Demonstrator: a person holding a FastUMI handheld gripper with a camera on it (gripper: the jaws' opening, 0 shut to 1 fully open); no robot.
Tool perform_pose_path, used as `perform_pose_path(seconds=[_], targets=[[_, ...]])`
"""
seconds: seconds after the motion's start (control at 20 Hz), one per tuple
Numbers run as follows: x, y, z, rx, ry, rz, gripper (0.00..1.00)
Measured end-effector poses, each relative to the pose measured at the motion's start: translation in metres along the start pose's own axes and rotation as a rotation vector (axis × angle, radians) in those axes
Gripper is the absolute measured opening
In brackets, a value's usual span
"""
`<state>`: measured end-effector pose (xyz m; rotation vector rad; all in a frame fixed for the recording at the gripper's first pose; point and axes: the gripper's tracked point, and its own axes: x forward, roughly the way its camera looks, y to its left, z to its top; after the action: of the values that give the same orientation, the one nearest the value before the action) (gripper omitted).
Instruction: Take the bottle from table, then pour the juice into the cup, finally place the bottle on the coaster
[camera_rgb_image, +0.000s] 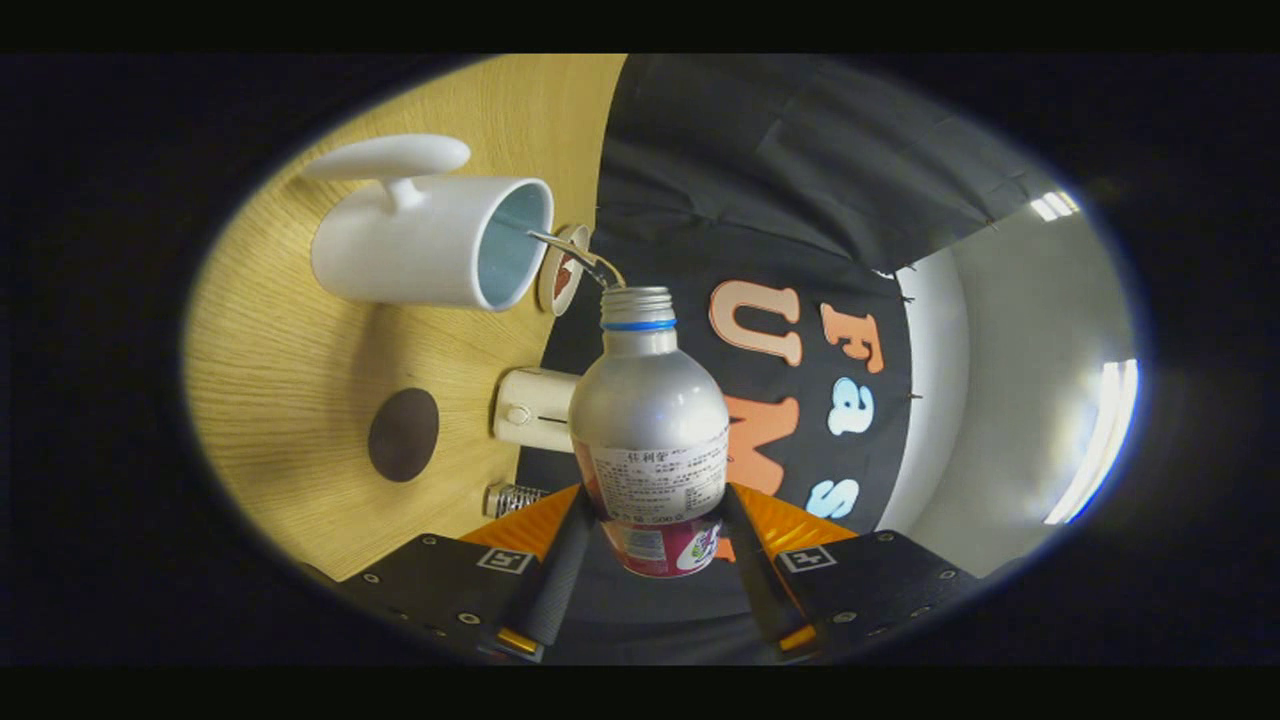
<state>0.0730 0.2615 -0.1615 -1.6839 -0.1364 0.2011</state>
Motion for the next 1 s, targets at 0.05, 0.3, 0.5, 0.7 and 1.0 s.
perform_pose_path(seconds=[0.05, 0.3, 0.5, 0.7, 1.0], targets=[[-0.0003, -0.0005, 0.0001, -0.002, 0.0, -0.002, 0.74], [0.0022, -0.0037, 0.0001, -0.017, -0.001, -0.014, 0.74], [0.0033, -0.0045, 0.0001, -0.024, 0.005, -0.022, 0.74], [0.0035, -0.0053, 0.0007, -0.038, 0.005, -0.023, 0.74], [0.0038, -0.0063, 0.0013, -0.057, 0.002, -0.029, 0.74]])
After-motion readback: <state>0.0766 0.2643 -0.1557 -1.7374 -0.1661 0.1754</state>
